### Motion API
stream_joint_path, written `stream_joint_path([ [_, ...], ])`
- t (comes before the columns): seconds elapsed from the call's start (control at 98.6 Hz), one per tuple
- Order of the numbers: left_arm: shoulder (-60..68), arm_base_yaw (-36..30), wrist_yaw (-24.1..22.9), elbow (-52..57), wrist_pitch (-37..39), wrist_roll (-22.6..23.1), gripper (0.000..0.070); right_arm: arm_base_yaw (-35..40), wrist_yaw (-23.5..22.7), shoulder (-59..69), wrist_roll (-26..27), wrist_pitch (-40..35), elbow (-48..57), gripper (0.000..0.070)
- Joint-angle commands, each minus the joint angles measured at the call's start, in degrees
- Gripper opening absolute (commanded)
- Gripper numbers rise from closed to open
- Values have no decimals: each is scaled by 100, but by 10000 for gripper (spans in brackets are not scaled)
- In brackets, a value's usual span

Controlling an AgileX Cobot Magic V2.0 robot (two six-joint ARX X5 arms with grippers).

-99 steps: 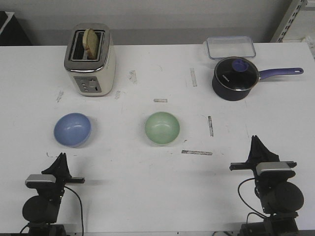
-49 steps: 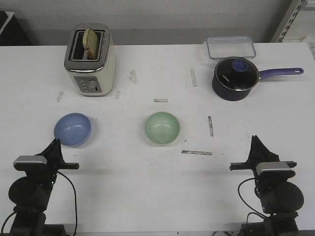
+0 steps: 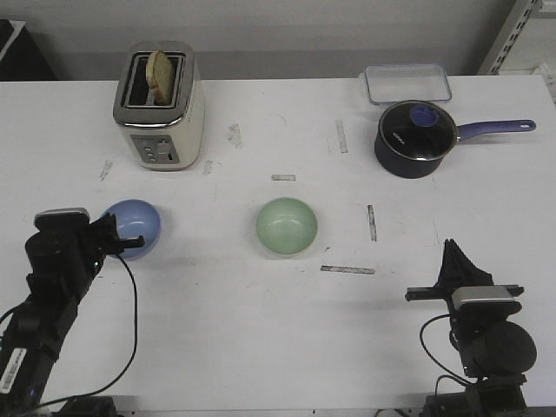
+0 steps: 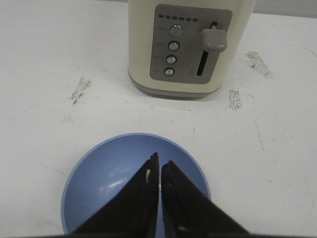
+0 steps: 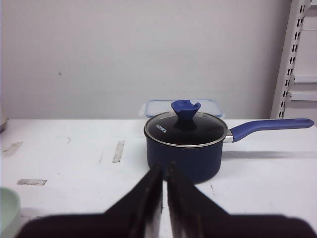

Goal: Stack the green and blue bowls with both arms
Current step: 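Move the left gripper to the light blue bowl and grasp its rim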

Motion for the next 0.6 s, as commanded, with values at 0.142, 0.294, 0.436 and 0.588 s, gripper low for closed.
stream_joint_path([
  [0.142,935,153,52,990,-1425,-896,1,-2,0,4,-4,210,31,6],
  [0.294,1412,511,505,1547,-2352,-833,1,-2,-2,4,-4,208,31,6],
  [0.436,1788,1097,1510,1923,-2951,-686,1,-2,0,4,-4,208,31,7],
  [0.588,2122,1744,2153,2052,-3145,-568,10,-2,0,4,-4,208,31,7],
])
